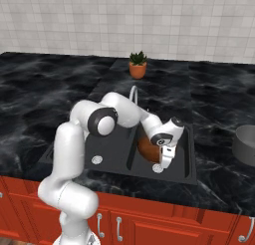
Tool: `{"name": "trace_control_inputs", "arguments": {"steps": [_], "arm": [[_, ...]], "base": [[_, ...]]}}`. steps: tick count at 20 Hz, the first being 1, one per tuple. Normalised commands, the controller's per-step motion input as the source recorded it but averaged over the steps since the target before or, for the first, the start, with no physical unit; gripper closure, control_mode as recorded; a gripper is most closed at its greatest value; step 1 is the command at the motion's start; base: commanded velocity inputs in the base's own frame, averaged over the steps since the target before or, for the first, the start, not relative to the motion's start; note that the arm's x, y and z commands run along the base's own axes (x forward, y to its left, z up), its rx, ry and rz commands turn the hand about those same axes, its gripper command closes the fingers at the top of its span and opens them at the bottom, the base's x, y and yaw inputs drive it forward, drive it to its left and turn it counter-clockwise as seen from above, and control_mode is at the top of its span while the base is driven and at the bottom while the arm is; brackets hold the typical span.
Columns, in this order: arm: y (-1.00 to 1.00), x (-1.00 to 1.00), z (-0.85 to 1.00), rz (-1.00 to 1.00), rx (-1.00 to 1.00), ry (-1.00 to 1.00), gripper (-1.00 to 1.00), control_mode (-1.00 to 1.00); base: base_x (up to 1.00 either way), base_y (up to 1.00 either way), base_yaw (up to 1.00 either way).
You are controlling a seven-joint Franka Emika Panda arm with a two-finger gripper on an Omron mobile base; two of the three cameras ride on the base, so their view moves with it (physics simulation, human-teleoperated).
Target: Place the saucepan in the left basin and the bowl in the right basin of the sink.
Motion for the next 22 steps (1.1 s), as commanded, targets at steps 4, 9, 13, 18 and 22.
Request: {"name": "trace_control_inputs", "arguments": {"steps": [4,9,13,18,22], "arm": [[0.0,0.27,-0.3,0.0,0.0,0.0,1.0,-1.0],[0.0,0.25,-0.33,0.0,0.0,0.0,1.0,-1.0],[0.0,0.23,-0.36,0.0,0.0,0.0,1.0,-1.0],[0.0,0.23,-0.32,0.01,0.0,0.0,1.0,-1.0],[0.0,0.17,-0.25,0.01,0.0,0.0,1.0,-1.0]], "base": [[0.0,0.0,0.0],[0.0,0.0,0.0],[0.0,0.0,0.0],[0.0,0.0,0.0],[0.0,0.0,0.0]]}}
